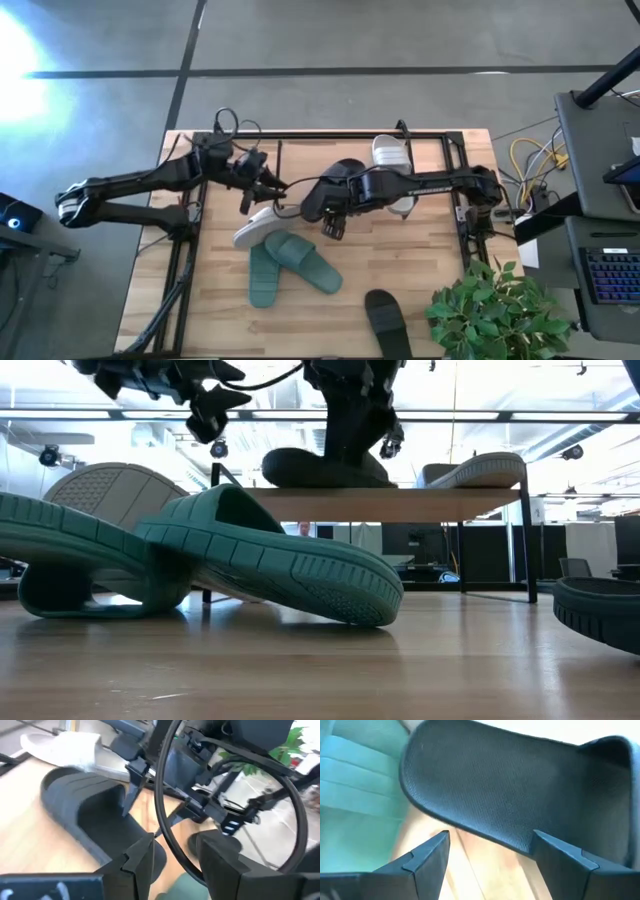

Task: Pick and place slides into the shelf
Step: Put the left black slide on the shelf

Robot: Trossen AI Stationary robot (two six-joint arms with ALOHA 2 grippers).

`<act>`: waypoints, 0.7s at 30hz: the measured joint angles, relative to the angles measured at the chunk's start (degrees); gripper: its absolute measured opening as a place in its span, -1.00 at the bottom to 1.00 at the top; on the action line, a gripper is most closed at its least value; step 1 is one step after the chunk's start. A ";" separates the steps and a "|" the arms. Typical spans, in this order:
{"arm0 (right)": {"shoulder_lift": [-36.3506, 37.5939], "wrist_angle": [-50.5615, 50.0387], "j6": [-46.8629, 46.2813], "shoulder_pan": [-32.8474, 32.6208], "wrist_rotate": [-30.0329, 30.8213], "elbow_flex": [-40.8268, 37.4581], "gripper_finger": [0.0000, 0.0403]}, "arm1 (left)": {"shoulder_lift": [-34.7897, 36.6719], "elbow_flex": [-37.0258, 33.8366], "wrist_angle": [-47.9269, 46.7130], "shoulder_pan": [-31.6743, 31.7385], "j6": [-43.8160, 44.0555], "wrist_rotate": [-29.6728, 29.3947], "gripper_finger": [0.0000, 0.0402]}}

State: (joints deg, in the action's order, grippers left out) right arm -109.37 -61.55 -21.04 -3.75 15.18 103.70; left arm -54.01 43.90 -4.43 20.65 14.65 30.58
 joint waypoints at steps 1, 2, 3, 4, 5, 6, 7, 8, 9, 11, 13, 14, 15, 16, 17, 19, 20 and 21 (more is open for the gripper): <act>0.16 0.11 -0.19 0.00 0.06 0.00 0.34 | -0.72 0.41 -0.10 0.30 -0.01 0.84 -0.33; 0.22 0.09 -0.51 -0.01 0.05 0.00 0.35 | -1.48 1.01 -0.06 0.59 -0.24 1.13 -0.33; 0.47 0.00 -1.26 -0.10 0.03 0.00 0.35 | -2.11 1.51 0.04 0.90 -1.00 1.51 -0.33; 0.71 -0.03 -2.40 -0.20 0.09 0.00 0.35 | -2.75 1.85 -0.27 1.17 -2.01 2.10 -0.33; 1.12 0.10 -3.51 -0.35 0.33 0.00 0.35 | -3.39 2.29 -0.63 1.49 -3.25 3.20 -0.33; 1.90 0.18 -4.54 -0.49 0.71 0.00 0.35 | -3.97 2.81 -0.59 1.73 -4.59 4.24 -0.33; 2.55 0.34 -5.22 -0.70 1.19 0.00 0.35 | -4.41 3.13 -0.50 1.98 -5.99 5.39 -0.33; 3.30 0.77 -5.85 -0.91 2.01 0.01 0.35 | -4.76 3.26 -0.55 2.23 -7.63 6.42 -0.33; 4.03 0.92 -6.36 -1.11 2.95 0.06 0.35 | -5.03 3.36 -0.53 2.49 -9.31 6.92 -0.33; 5.25 0.90 -7.76 -1.54 5.34 0.07 0.35 | -5.54 3.39 -0.95 3.17 -12.73 7.06 -0.33; 6.93 0.52 -9.57 -1.85 7.22 0.06 0.35 | -5.68 3.29 -1.44 4.19 -16.01 6.92 -0.33; 7.87 0.27 -10.51 -2.04 8.08 0.04 0.35 | -5.55 3.18 -1.34 4.76 -17.29 6.92 -0.33; 8.99 0.27 -11.78 -2.23 9.14 0.04 0.35 | -5.42 3.06 -0.87 5.28 -18.36 6.84 -0.33; 10.13 0.04 -12.90 -2.46 10.28 0.07 0.35 | -5.41 3.00 -0.30 5.77 -19.34 6.55 -0.33; 11.15 -0.16 -13.94 -2.70 11.67 0.08 0.35 | -5.51 2.95 -0.07 6.08 -20.20 6.09 -0.33; 13.11 -0.79 -16.76 -3.28 15.09 0.09 0.35 | -6.87 2.98 0.34 6.14 -23.16 3.37 -0.33; 14.01 -1.37 -18.06 -3.51 16.67 0.09 0.35 | -7.92 3.00 0.29 6.08 -24.57 1.90 -0.33; 14.86 -1.67 -18.97 -3.72 17.92 0.09 0.35 | -9.32 3.00 0.83 5.94 -25.63 1.03 -0.33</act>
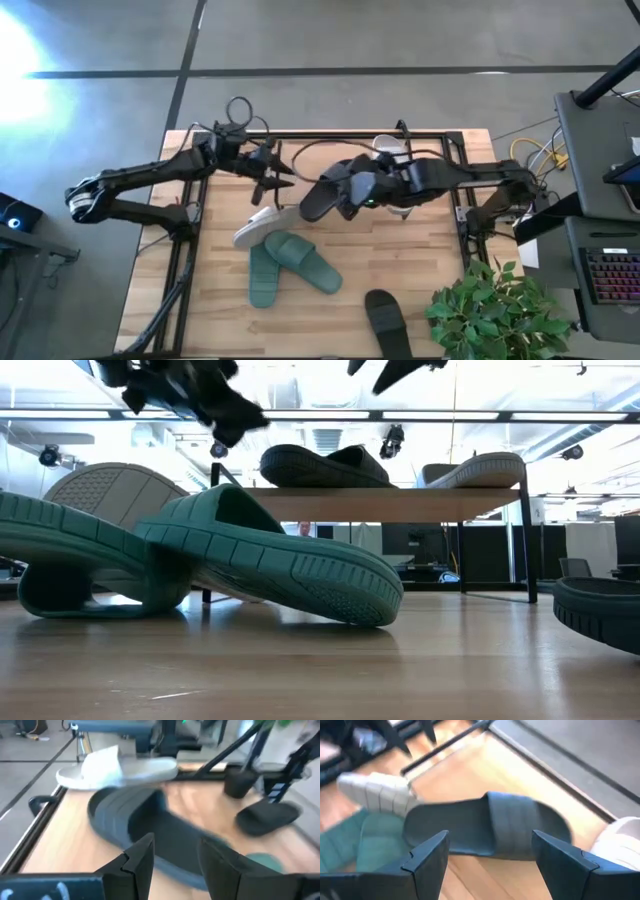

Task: Pick and place slides into the shelf
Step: Put the left black slide on the shelf

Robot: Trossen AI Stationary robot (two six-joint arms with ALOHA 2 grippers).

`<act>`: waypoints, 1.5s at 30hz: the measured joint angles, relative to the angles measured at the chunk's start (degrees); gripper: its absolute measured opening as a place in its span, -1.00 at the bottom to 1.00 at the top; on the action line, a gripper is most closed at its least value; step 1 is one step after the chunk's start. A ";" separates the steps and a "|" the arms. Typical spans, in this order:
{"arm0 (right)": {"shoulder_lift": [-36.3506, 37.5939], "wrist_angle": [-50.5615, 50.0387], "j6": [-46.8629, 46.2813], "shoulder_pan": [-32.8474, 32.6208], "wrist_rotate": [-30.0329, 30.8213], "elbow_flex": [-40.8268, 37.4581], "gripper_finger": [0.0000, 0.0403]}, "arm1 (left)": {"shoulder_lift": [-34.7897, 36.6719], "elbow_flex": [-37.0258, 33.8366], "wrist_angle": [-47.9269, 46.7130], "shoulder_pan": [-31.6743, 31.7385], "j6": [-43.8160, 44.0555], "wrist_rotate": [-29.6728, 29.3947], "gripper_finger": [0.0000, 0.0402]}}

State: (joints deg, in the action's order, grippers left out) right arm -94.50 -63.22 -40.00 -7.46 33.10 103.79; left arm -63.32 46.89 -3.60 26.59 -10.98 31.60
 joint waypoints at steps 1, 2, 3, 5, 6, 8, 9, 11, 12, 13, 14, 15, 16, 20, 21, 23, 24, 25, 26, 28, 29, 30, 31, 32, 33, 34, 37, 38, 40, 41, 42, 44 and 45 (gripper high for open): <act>1.09 -0.20 -0.60 -0.22 1.01 0.00 0.35 | -1.42 -0.01 1.48 -0.07 -0.30 -0.59 -0.33; 2.13 -0.61 -0.92 -0.39 1.78 0.00 0.35 | -3.00 -0.02 3.41 -0.10 -0.32 -0.67 -0.33; 3.13 -1.00 -1.46 -0.55 2.79 0.00 0.35 | -4.70 -0.02 5.81 -0.16 -0.25 -0.75 -0.33; 4.83 -1.42 -2.72 -0.71 4.46 0.07 0.35 | -7.73 -0.04 10.39 -0.18 -0.07 -2.63 -0.33; 5.43 -1.88 -3.03 -0.78 4.71 0.07 0.35 | -9.20 -0.04 12.96 -0.20 -0.01 -3.88 -0.33; 6.42 -2.69 -3.11 -0.76 4.76 0.07 0.35 | -11.72 0.22 16.66 -0.33 -0.05 -6.44 -0.33; 6.74 -3.44 -3.11 -0.76 4.75 0.04 0.35 | -12.78 0.65 17.54 -0.33 -0.05 -6.92 -0.33; 7.41 -4.57 -3.13 -0.79 4.90 0.04 0.35 | -14.65 1.83 17.99 -0.39 -0.15 -7.03 -0.33; 7.60 -5.11 -3.13 -0.79 5.06 0.04 0.35 | -15.34 2.40 17.45 -0.48 -0.18 -7.02 -0.33; 7.78 -5.60 -3.13 -0.79 5.09 0.04 0.35 | -15.96 2.78 16.73 -0.68 -0.19 -6.98 -0.33; 7.85 -6.19 -3.13 -0.79 5.09 0.04 0.35 | -16.55 3.19 16.16 -0.93 -0.26 -6.94 -0.33; 7.85 -6.66 -3.12 -0.79 5.09 0.04 0.35 | -16.90 3.49 15.55 -1.28 -0.47 -6.95 -0.33; 7.85 -7.15 -3.12 -0.79 5.09 0.03 0.35 | -17.28 3.77 14.83 -1.71 -1.35 -6.88 -0.33; 7.85 -8.25 -3.13 -0.79 5.09 0.02 0.35 | -18.31 5.02 14.62 -3.66 -6.09 -8.47 -0.33; 7.85 -8.48 -3.12 -0.79 5.11 0.02 0.35 | -18.70 5.38 14.63 -4.12 -6.84 -10.39 -0.33; 7.85 -8.66 -3.11 -0.79 5.09 0.02 0.35 | -19.51 6.08 14.16 -4.63 -7.45 -15.51 -0.33; 7.85 -8.66 -3.13 -0.79 5.11 0.02 0.35 | -20.00 6.56 13.21 -4.66 -7.47 -17.64 -0.33; 7.85 -8.66 -3.12 -0.79 5.12 0.02 0.35 | -20.51 7.13 12.86 -4.66 -7.46 -18.68 -0.33; 7.85 -8.66 -3.11 -0.79 5.14 0.02 0.35 | -21.00 7.81 12.49 -4.66 -7.48 -19.29 -0.33; 7.85 -8.66 -3.12 -0.79 5.13 0.02 0.35 | -21.88 8.64 12.00 -4.59 -7.50 -19.51 -0.33; 7.83 -8.66 -3.12 -0.79 5.14 0.02 0.35 | -22.39 8.99 12.24 -4.67 -7.67 -19.51 -0.33; 7.83 -8.69 -3.26 -0.79 5.22 0.02 0.35 | -22.88 9.18 12.18 -4.72 -7.85 -19.49 -0.33; 7.83 -8.83 -3.64 -0.79 5.41 0.02 0.35 | -23.39 9.34 12.02 -4.75 -7.89 -19.46 -0.33; 7.83 -9.07 -3.97 -0.79 5.53 0.02 0.35 | -23.95 9.63 12.06 -4.76 -7.92 -19.44 -0.33; 7.83 -9.22 -4.20 -0.79 5.55 0.02 0.34 | -24.37 9.79 12.17 -4.79 -7.93 -19.40 -0.34; 7.83 -9.41 -4.56 -0.79 5.55 0.02 0.34 | -24.72 9.85 12.13 -4.80 -7.94 -19.37 -0.35; 7.83 -10.47 -5.45 -0.79 5.58 0.02 0.34 | -25.38 10.01 12.46 -5.01 -8.22 -19.13 -0.46; 7.83 -10.50 -5.47 -0.79 5.58 0.02 0.34 | -25.51 10.01 12.52 -5.09 -8.64 -19.13 -0.52; 7.83 -10.50 -5.47 -0.79 5.63 0.02 0.34 | -25.52 10.01 12.51 -5.28 -9.14 -20.39 -0.68; 7.83 -10.50 -5.47 -0.79 5.83 0.02 0.33 | -25.52 10.01 12.53 -5.33 -9.13 -21.21 -0.78; 7.83 -10.50 -5.47 -0.79 6.01 0.02 0.33 | -25.40 10.01 12.41 -5.34 -9.00 -22.20 -0.87; 7.83 -10.52 -5.51 -0.76 6.38 0.02 0.32 | -24.70 10.10 11.68 -5.36 -7.26 -26.07 -0.96; 7.83 -10.56 -5.78 -0.76 7.14 0.02 0.32 | -24.16 10.39 11.38 -5.36 -5.87 -29.03 -0.96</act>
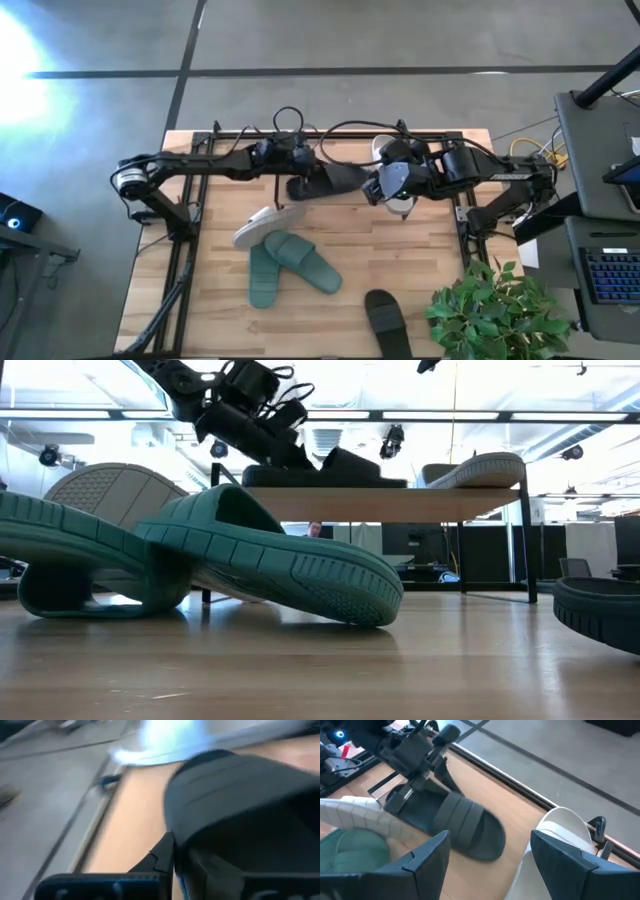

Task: Pick and place slides into the shelf
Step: Put the left black slide on the shelf

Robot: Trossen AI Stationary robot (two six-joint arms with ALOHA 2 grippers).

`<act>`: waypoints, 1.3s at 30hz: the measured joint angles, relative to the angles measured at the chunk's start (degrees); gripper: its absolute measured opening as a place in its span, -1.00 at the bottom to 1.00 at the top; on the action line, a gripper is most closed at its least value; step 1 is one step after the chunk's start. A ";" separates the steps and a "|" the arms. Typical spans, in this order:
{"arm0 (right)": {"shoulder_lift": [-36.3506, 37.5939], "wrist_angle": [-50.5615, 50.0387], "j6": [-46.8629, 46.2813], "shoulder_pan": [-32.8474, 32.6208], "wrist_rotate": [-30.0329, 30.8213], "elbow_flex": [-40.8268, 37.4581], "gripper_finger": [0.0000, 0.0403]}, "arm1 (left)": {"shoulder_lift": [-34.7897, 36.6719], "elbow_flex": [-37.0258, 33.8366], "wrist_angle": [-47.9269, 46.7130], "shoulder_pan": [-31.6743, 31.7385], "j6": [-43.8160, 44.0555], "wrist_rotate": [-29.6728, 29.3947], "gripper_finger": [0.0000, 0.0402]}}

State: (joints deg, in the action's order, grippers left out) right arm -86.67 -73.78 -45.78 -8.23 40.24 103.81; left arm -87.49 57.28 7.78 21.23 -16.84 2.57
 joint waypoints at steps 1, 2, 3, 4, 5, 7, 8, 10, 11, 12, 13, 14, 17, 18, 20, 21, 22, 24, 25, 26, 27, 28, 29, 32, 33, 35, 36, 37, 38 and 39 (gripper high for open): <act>-0.02 -0.18 -0.89 -0.02 1.46 0.00 0.32 | 0.77 0.40 -0.82 -0.09 1.40 -3.30 -0.96; -0.04 -0.77 -2.34 -0.02 3.27 0.00 0.32 | 1.60 0.99 -2.09 -0.29 3.20 -6.72 -0.96; -0.04 -1.77 -4.49 0.00 5.33 0.00 0.32 | 2.40 1.96 -3.07 -0.62 5.20 -10.65 -0.98; -0.04 -3.01 -6.99 0.16 7.56 0.00 0.32 | 3.33 3.12 -4.46 -0.96 8.03 -15.05 -0.98; -0.04 -4.24 -9.52 0.39 9.29 0.00 0.32 | 4.27 4.18 -6.40 -1.36 11.29 -19.11 -0.99; -0.04 -7.23 -14.12 1.15 12.11 0.00 0.32 | 5.81 6.83 -11.01 -2.22 18.49 -26.35 -0.99; -0.04 -8.52 -15.68 1.51 12.69 -0.01 0.32 | 6.24 8.16 -13.46 -2.63 22.14 -28.46 -0.99; -0.12 -10.09 -17.44 2.45 12.96 -0.08 0.32 | 6.87 10.74 -19.36 -3.60 28.45 -31.00 -0.99; -0.14 -10.59 -17.66 2.92 12.94 -0.20 0.32 | 6.95 11.77 -21.46 -4.35 30.69 -32.63 -0.99; -0.15 -10.63 -17.66 3.30 12.95 -0.37 0.32 | 6.95 12.43 -22.77 -5.20 32.99 -34.74 -0.99; -0.18 -10.51 -17.66 3.74 12.95 -0.61 0.32 | 6.95 12.83 -24.24 -6.19 35.43 -36.93 -0.99; -0.20 -10.53 -17.70 4.25 13.12 -0.89 0.31 | 6.95 13.00 -25.59 -7.08 37.95 -38.89 -1.00; -0.20 -10.59 -18.72 5.50 14.15 -1.92 0.30 | 6.92 13.24 -27.75 -9.88 45.33 -42.28 -1.00; -0.20 -10.64 -19.13 6.02 14.27 -2.22 0.28 | 6.53 13.27 -28.02 -10.93 47.74 -44.19 -1.00; -0.22 -10.58 -19.77 6.91 14.31 -2.73 0.26 | 5.98 13.30 -29.78 -13.24 51.54 -48.53 -1.00; -0.22 -10.61 -19.80 7.36 14.33 -2.94 0.25 | 5.34 13.30 -31.54 -14.21 53.04 -51.18 -1.00; -0.22 -10.59 -19.75 7.82 14.41 -3.21 0.23 | 4.74 13.30 -32.89 -15.11 54.53 -53.07 -1.00; -0.22 -10.62 -18.80 8.75 14.41 -3.58 0.21 | 3.84 13.30 -36.98 -16.32 59.57 -53.87 -1.00; -0.23 -10.56 -18.36 9.22 14.41 -3.71 0.19 | 3.28 13.30 -38.93 -16.87 62.88 -54.13 -1.00; -0.24 -10.60 -18.09 9.66 14.39 -3.76 0.18 | 2.68 13.30 -40.64 -17.37 66.05 -54.30 -1.00; -0.24 -10.57 -17.63 10.13 14.41 -3.76 0.16 | 1.99 13.30 -42.32 -17.78 68.74 -54.95 -1.00; -0.22 -10.55 -17.32 10.61 14.43 -3.76 0.15 | 1.38 13.30 -44.15 -18.18 71.11 -55.55 -1.00; -0.24 -10.56 -16.73 11.10 14.45 -3.76 0.14 | 0.66 13.38 -46.06 -18.48 72.87 -55.87 -1.00; -0.23 -10.42 -14.54 12.61 14.36 -3.76 0.13 | -1.31 15.12 -50.60 -18.88 77.01 -56.73 -1.00; -0.23 -10.42 -13.24 13.08 14.13 -3.76 0.12 | -1.99 15.78 -52.20 -18.96 78.20 -57.06 -1.00; -0.22 -10.29 -9.18 13.94 13.07 -3.76 0.12 | -3.20 16.81 -53.47 -19.11 79.50 -57.48 -1.00; -0.22 -10.04 -5.97 14.33 11.72 -3.76 0.12 | -3.75 16.99 -53.76 -19.22 79.50 -57.36 -1.00; -0.22 -9.59 -2.41 14.68 10.14 -3.79 0.12 | -4.29 17.29 -53.99 -19.34 79.50 -57.36 -1.00; -0.22 -8.68 1.42 15.05 7.99 -3.99 0.12 | -4.64 17.82 -53.99 -19.39 79.46 -57.28 -1.00; -0.20 -7.45 4.87 15.35 5.75 -4.29 0.12 | -4.81 18.17 -53.74 -19.43 79.37 -57.30 -0.99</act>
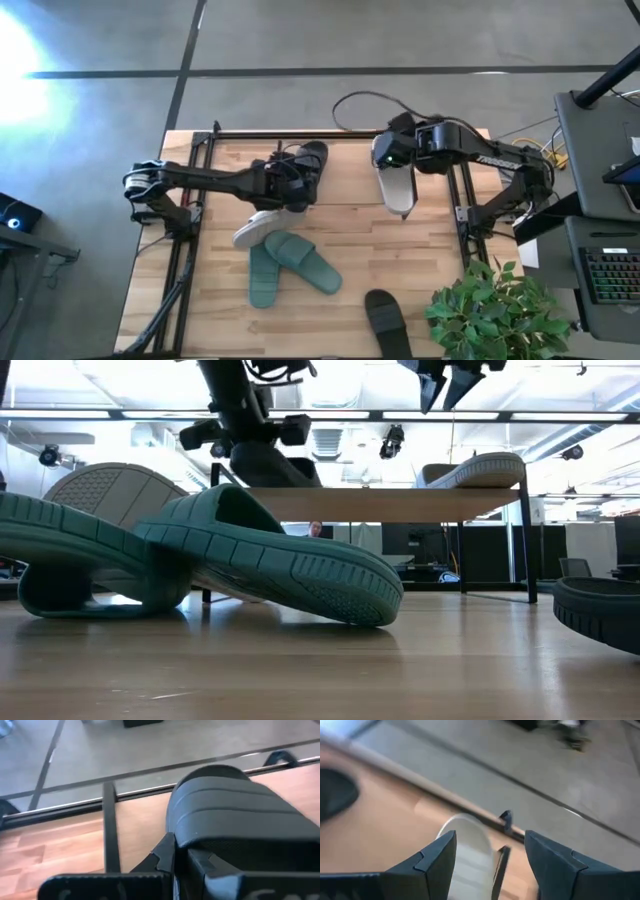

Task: Pick and place slides into the shelf
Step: Put the left black slide on the shelf

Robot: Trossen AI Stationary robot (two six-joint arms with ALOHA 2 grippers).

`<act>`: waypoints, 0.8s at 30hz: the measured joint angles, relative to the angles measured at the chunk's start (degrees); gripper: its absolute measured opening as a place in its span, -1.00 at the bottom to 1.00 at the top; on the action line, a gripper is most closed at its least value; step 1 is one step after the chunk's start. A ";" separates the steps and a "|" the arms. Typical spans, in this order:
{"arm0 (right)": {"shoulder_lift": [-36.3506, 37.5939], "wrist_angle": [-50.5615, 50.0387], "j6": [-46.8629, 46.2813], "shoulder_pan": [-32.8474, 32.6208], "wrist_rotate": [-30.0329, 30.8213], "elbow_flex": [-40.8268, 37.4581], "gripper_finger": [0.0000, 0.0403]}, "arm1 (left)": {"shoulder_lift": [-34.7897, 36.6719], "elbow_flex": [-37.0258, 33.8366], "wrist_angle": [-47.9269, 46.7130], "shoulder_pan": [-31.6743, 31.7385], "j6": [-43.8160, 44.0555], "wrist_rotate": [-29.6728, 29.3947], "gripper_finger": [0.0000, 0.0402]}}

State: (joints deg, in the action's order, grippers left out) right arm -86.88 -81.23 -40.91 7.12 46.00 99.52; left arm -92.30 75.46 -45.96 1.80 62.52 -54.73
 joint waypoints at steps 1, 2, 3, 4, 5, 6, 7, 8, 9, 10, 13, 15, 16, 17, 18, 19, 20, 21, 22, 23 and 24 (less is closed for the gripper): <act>0.01 1.69 2.22 0.17 -2.18 -0.46 0.12 | -0.04 0.26 0.01 -0.02 -0.31 0.00 -0.96; 0.00 3.34 3.72 0.45 -4.24 -1.06 0.12 | -0.10 0.48 -0.02 -0.02 -1.28 0.00 -0.93; -0.01 4.72 5.07 0.77 -5.86 -1.72 0.12 | -0.18 0.63 0.02 0.03 -2.33 -0.02 -0.89; -0.01 6.10 6.19 0.88 -6.91 -2.43 0.12 | -0.19 0.64 -0.01 0.12 -3.05 0.06 -0.83; -0.01 7.53 7.13 1.13 -7.43 -3.19 0.12 | -0.18 0.52 -0.14 0.22 -3.12 0.22 -0.78; -0.01 8.55 7.80 1.23 -7.43 -3.93 0.12 | -0.12 0.40 -0.17 0.34 -2.99 0.41 -0.71; -0.01 9.27 8.01 1.40 -7.45 -4.67 0.12 | 0.14 0.35 -0.40 0.37 -2.93 0.80 -0.64; -0.01 9.92 8.16 1.54 -7.47 -5.36 0.12 | 0.44 0.35 -0.86 0.37 -2.91 1.16 -0.57; -0.01 10.37 8.35 1.72 -7.60 -6.01 0.12 | 0.59 0.38 -1.35 0.37 -2.90 1.57 -0.49; -0.01 10.57 8.72 2.01 -8.18 -6.64 0.12 | 0.66 0.60 -1.74 0.35 -2.87 1.95 -0.42; -0.01 13.21 11.44 3.62 -15.81 -8.28 0.12 | 1.61 1.01 -1.83 0.34 -3.18 5.39 -0.23; -0.01 16.87 13.96 4.84 -22.75 -9.79 0.12 | 3.06 1.72 -1.90 0.33 -3.39 8.46 -0.13; -0.01 19.62 15.45 5.30 -26.10 -10.66 0.12 | 4.10 1.89 -2.79 0.32 -3.51 10.15 -0.10; -0.01 22.66 17.17 5.75 -29.74 -11.64 0.12 | 5.27 1.93 -3.64 0.17 -4.38 11.58 -0.07; -0.01 25.30 18.49 6.21 -33.57 -12.39 0.12 | 6.62 1.93 -4.08 0.00 -5.68 12.59 -0.05; -0.02 27.81 18.92 6.57 -37.01 -13.04 0.11 | 8.03 1.93 -4.97 -0.23 -5.95 13.06 -0.05; -0.13 30.60 19.05 6.92 -39.95 -13.74 0.10 | 9.67 1.78 -6.08 -0.51 -6.15 13.43 -0.05; -0.35 33.41 19.11 7.18 -42.33 -14.38 0.08 | 11.55 1.49 -7.14 -0.68 -6.44 13.53 -0.06; -0.42 35.88 19.11 7.58 -44.29 -15.05 0.04 | 13.51 1.05 -7.81 -0.78 -7.05 13.51 -0.09; -0.62 37.72 19.11 7.99 -45.75 -15.85 -0.01 | 15.55 0.40 -8.24 -0.78 -8.03 13.53 -0.14; -1.16 39.35 19.11 8.29 -46.25 -16.45 -0.07 | 17.46 -0.42 -8.70 -0.75 -9.11 13.46 -0.20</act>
State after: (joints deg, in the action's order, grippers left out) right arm -88.04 -41.88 -21.80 15.41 -0.25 83.08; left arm -74.84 75.04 -54.66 1.05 53.41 -41.27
